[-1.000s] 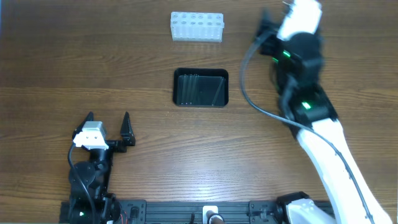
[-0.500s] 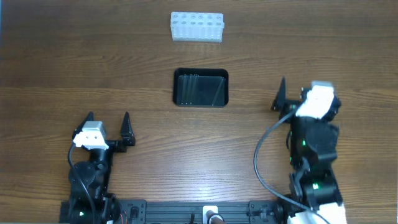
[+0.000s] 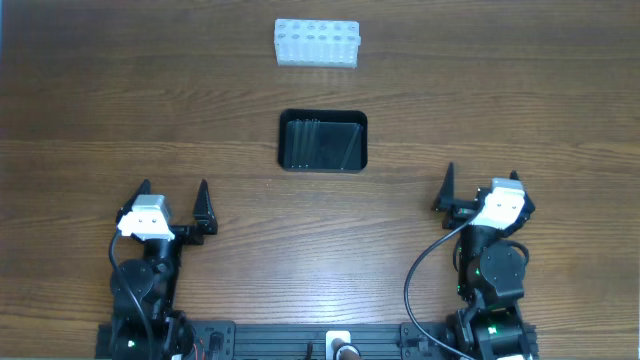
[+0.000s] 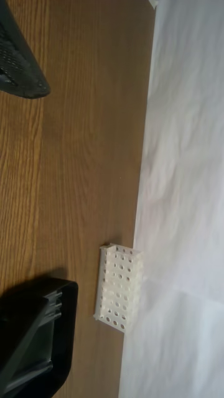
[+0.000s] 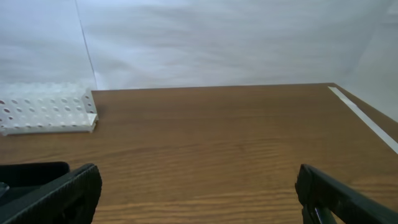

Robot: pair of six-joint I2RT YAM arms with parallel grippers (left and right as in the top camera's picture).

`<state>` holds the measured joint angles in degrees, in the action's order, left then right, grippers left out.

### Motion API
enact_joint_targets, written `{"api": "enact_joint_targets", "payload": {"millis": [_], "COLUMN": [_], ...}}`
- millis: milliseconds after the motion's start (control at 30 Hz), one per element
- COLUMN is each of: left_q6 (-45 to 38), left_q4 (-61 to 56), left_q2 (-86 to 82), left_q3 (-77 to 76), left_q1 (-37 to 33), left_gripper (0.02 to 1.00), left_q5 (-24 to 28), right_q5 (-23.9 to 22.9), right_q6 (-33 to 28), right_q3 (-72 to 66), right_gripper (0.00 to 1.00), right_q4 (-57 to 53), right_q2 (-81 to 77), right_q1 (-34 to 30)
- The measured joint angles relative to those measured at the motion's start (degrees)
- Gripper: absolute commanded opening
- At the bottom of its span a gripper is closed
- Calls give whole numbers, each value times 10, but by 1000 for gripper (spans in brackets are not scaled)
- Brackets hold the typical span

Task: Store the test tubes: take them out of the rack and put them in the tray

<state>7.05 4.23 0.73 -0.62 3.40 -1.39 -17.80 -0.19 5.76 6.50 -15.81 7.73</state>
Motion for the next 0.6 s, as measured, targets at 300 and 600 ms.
{"api": "enact_joint_targets", "payload": {"millis": [300,600], "left_q6": [0,0], "left_q4": [0,0], "left_q2": [0,0], "left_q3": [0,0], "left_q1": [0,0], "left_gripper": [1000,1000], "left_q5": [0,0], "right_q5": [30,73], "right_q6": [-5,-32], "right_q3": [-51,-51], "right_gripper": [991,993], "right_q4": [-46,-77], "right_q2": [139,149], "right_q1": [-41,-43]}}
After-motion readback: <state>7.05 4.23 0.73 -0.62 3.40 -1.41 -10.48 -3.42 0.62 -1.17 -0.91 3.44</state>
